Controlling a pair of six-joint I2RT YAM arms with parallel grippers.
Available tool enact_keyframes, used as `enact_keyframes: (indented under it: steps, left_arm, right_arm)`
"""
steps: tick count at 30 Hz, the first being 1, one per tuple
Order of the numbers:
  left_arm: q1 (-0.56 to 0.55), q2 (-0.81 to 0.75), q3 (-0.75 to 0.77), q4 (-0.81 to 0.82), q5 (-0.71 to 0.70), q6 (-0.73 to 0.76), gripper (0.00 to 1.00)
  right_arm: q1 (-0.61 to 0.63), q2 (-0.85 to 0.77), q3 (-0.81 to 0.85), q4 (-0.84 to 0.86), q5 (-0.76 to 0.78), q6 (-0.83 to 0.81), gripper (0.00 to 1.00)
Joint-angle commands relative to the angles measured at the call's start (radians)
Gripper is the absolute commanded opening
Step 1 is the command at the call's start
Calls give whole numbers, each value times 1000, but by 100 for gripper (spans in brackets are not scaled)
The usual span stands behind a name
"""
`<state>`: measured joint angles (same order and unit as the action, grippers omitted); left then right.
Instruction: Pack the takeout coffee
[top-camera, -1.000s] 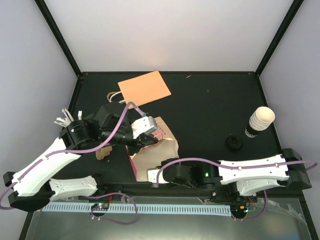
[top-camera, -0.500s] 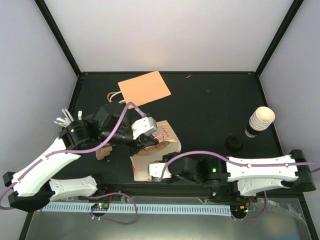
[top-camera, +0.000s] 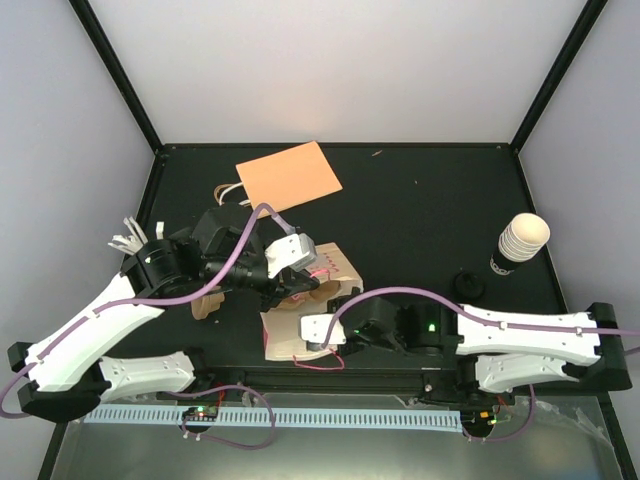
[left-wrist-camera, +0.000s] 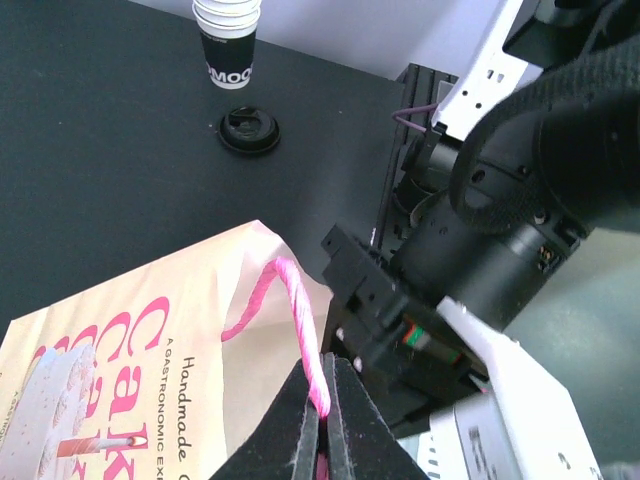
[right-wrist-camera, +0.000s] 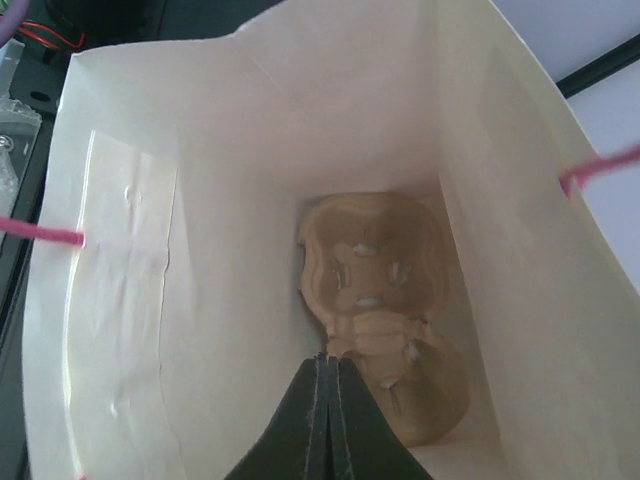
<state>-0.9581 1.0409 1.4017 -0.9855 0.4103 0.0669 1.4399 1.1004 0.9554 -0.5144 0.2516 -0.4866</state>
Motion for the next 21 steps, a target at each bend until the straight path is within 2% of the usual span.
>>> enact_keyframes:
  steps: [1,9,15,21]
  left_arm:
    - [-7,4,3,39,15,-9,2]
    - [-8,4,4,51,4,-25,1]
    - [-7,0,7,54,7,-20,2]
    - [-7,-4,4,55,20,-16,2]
  right_arm:
    - [-3,66,50,56,41,-59,1]
    - [10,127,57,186,92,-102,1]
    - [29,139,-32,303,152,-146,1]
    - [28,193,-45,284,182,-143,1]
